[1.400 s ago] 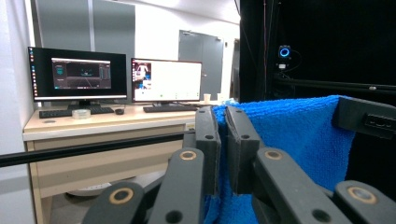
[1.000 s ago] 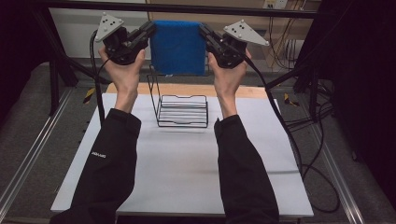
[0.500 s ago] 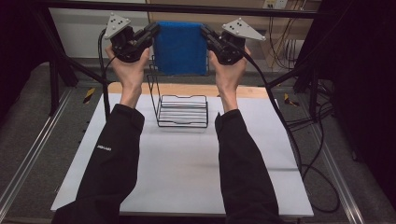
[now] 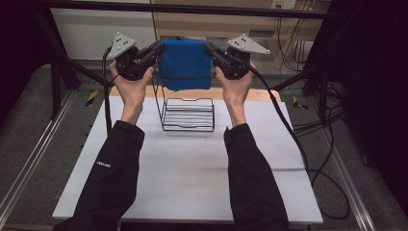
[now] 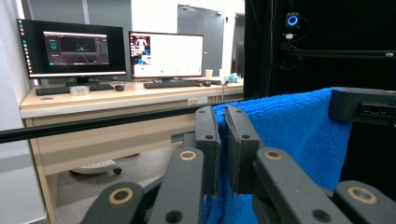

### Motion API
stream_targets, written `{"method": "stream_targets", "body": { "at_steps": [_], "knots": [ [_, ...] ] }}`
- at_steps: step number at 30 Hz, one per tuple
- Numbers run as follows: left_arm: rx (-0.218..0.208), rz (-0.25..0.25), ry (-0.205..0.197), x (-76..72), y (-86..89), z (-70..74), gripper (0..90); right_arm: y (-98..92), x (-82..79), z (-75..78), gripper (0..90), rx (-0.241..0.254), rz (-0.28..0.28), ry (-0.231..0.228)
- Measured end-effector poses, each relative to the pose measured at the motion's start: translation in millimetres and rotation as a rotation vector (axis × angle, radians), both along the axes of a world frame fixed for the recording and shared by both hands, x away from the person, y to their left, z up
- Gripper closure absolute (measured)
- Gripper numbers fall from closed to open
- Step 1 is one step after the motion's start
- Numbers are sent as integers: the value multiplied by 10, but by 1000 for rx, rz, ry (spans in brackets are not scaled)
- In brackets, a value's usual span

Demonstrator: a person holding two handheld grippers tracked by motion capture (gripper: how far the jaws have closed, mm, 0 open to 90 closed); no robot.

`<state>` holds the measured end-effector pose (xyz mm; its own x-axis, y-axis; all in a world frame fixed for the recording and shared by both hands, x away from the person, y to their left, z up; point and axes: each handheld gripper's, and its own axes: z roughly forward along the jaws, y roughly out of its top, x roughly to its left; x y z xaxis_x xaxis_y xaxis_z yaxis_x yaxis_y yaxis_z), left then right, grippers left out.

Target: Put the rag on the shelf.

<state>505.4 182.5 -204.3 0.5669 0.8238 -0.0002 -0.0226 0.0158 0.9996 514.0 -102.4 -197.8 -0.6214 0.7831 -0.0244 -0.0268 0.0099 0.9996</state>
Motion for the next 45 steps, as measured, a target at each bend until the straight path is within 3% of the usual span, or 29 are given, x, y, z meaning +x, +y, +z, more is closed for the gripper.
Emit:
{"method": "stream_targets", "body": {
  "at_steps": [7,17,21,28,33,45],
  "knots": [
    [11,-21,38,-54,64,-97,842,13,-59,-101,857,-5,26,47],
    [26,-51,84,-118,103,-197,842,-4,-174,-180,855,-27,61,67],
    [60,-67,89,-170,98,-205,841,-46,-236,-239,855,-28,76,82],
    [78,-87,113,-252,111,-255,840,-83,-308,-301,854,-42,103,98],
    [87,-92,135,-260,98,-306,836,-87,-320,-349,852,-60,107,116],
    [126,-69,144,-267,107,-427,829,-47,-280,-437,851,-106,109,127]
  ]
}}
